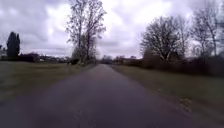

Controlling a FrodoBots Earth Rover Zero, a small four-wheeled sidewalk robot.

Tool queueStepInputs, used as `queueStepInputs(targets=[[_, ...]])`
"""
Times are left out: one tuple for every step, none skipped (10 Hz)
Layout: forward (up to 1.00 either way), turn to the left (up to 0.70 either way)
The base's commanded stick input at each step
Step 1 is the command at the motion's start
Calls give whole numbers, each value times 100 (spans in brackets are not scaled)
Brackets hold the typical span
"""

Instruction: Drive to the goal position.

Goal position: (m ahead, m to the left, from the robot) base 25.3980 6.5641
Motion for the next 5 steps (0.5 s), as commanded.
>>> queueStepInputs(targets=[[100,0],[100,0],[100,0],[100,0],[100,0]])
